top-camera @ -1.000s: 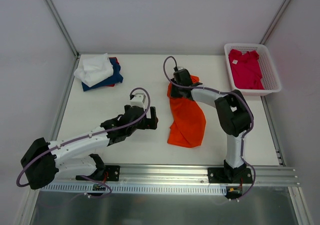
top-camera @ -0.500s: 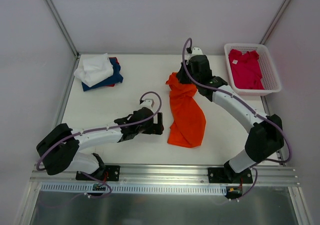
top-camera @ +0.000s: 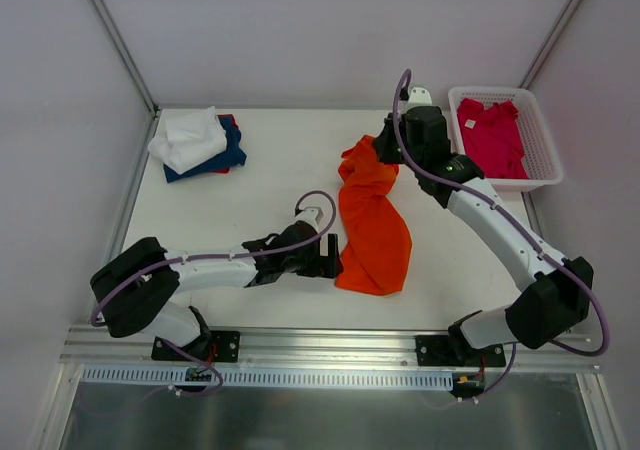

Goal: Fold and stack the t-shirts
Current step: Flatten the tshirt out

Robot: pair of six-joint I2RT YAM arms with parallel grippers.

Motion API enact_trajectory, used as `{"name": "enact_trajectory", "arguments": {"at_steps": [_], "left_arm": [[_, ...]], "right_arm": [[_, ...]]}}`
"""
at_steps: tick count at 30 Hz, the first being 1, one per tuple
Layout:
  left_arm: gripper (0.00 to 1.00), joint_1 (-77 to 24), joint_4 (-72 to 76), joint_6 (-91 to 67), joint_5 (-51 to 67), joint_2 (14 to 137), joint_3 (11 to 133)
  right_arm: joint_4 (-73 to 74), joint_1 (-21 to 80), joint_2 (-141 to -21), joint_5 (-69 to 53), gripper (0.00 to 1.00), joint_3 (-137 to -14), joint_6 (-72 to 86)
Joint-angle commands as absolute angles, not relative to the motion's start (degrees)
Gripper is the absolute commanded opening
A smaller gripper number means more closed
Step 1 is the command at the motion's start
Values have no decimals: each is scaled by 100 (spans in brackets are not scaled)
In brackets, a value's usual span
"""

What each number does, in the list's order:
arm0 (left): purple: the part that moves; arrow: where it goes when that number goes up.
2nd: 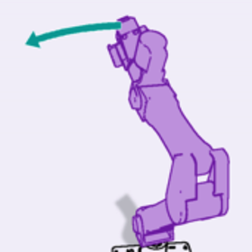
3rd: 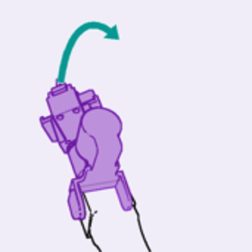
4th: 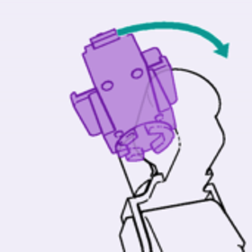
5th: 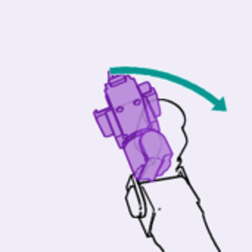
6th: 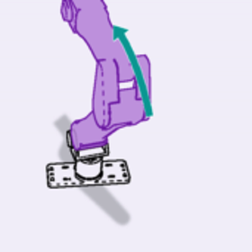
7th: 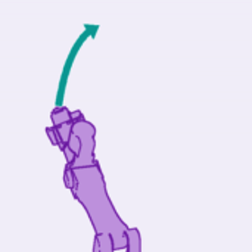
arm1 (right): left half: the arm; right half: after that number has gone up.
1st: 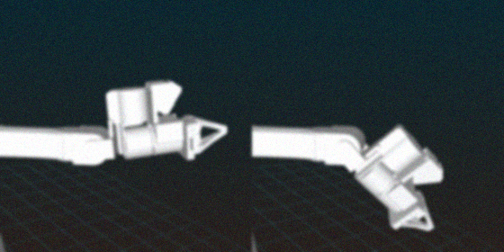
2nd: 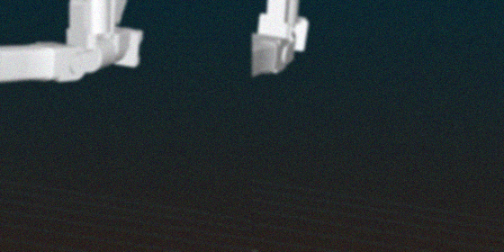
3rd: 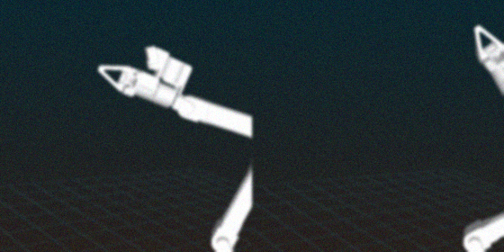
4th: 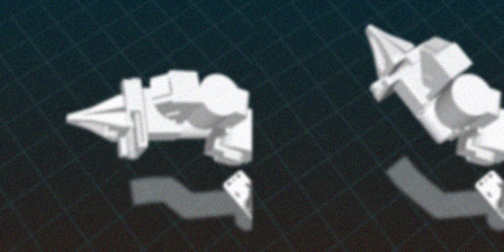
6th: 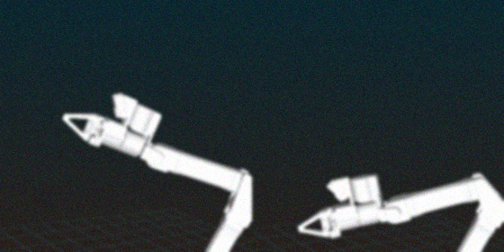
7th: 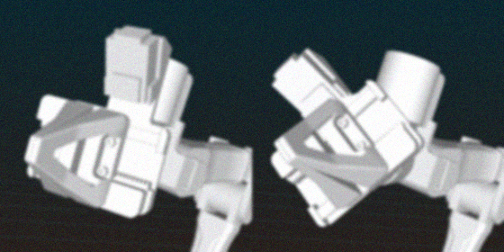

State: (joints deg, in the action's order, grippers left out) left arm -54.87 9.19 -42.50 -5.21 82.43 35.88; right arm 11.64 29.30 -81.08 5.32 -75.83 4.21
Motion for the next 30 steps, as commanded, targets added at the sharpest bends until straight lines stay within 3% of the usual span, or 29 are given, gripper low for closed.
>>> {"name": "enact_trajectory", "arguments": {"at_steps": [1,7,16,27,30], "left_arm": [[92,-5686,1222,-4526,-343,8350,3709],[82,-5958,1310,-4754,-264,8376,3630],[48,-6108,1354,-4975,-202,8437,3542],[35,-6126,1643,-4966,-62,8894,3753],[26,-6135,1687,-4966,-35,8991,3841]], "right_arm": [[1230,2848,-7875,571,0,-7743,334],[1230,2760,-7892,527,0,-7761,334],[1222,2725,-7910,483,0,-7761,343],[1230,2707,-7796,492,0,-7734,308],[1230,2716,-7787,483,0,-7699,290]]}}
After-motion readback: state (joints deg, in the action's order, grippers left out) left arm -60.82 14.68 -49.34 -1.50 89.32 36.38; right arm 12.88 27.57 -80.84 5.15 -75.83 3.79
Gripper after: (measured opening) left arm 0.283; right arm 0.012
